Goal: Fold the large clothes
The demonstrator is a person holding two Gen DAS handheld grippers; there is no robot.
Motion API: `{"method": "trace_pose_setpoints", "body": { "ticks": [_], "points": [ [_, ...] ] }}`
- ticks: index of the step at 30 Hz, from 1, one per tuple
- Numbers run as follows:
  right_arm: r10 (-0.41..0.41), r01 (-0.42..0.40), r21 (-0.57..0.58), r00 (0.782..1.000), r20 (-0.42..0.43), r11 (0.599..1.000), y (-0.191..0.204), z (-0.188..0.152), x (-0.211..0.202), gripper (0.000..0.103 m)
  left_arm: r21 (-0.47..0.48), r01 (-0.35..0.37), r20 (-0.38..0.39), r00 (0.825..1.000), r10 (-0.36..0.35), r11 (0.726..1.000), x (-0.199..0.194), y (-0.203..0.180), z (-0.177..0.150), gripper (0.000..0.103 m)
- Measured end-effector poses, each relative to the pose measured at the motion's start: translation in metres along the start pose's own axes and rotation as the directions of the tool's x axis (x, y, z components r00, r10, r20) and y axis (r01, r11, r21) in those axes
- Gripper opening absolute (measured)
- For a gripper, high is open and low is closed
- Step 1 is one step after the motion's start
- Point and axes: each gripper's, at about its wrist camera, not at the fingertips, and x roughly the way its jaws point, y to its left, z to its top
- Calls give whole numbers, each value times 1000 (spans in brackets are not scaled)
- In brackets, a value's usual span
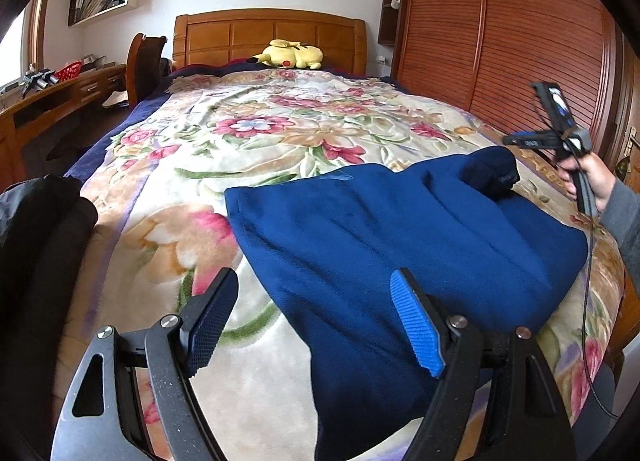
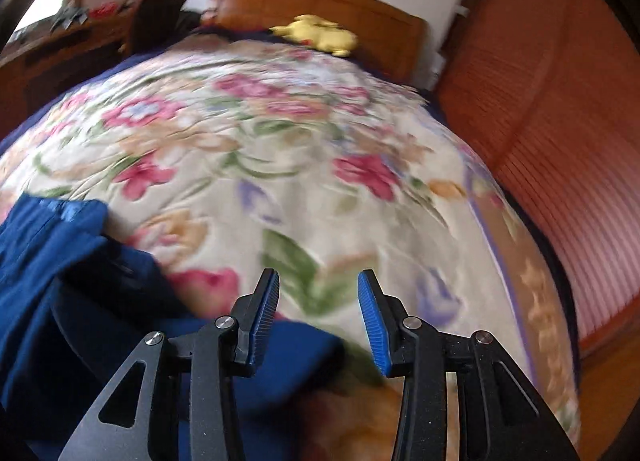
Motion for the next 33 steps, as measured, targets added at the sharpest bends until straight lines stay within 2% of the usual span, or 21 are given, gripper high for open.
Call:
{"method": "trace_pose_setpoints", "body": {
  "ticks": [3, 5, 8, 10, 13, 17, 19, 30, 33],
  "points": [
    [44, -43, 37, 999, -26, 998, -13, -25, -4, 43, 2, 3, 0, 1000, -3, 1000, 0, -2, 1, 79],
    [79, -79, 19, 996, -33, 997, -12, -34, -9, 43, 7, 5, 2, 1000, -5, 1000, 1, -4, 1, 79],
    [152, -153, -34, 988, -16, 988, 5, -47, -24, 43, 12, 9, 5, 1000, -9, 1000, 1, -9, 2, 79],
    [206, -206, -85, 978, -6, 975, 21, -53, -37, 50, 17, 11, 6, 1000, -11, 1000, 2, -12, 3, 79],
    [236, -235, -178, 972, -20, 955, 50, -55, -45, 51, 30, 18, 11, 1000, -18, 999, 1, -18, 2, 79],
    [232, -241, -265, 970, -68, 933, 76, -54, -40, 51, 48, 20, 18, 1000, -21, 999, -1, -25, 1, 79],
    [208, -225, -293, 974, -87, 929, 76, -49, -29, 51, 49, 20, 18, 1000, -21, 999, -1, -25, 1, 79],
    [108, -157, -334, 981, -161, 930, 78, -32, -4, 51, 28, 14, 24, 1000, -15, 999, -3, -18, 4, 79],
    [79, -138, -369, 982, -172, 919, 85, -27, 2, 37, 30, 12, 25, 1000, -13, 999, -2, -17, 4, 79]
  ]
}}
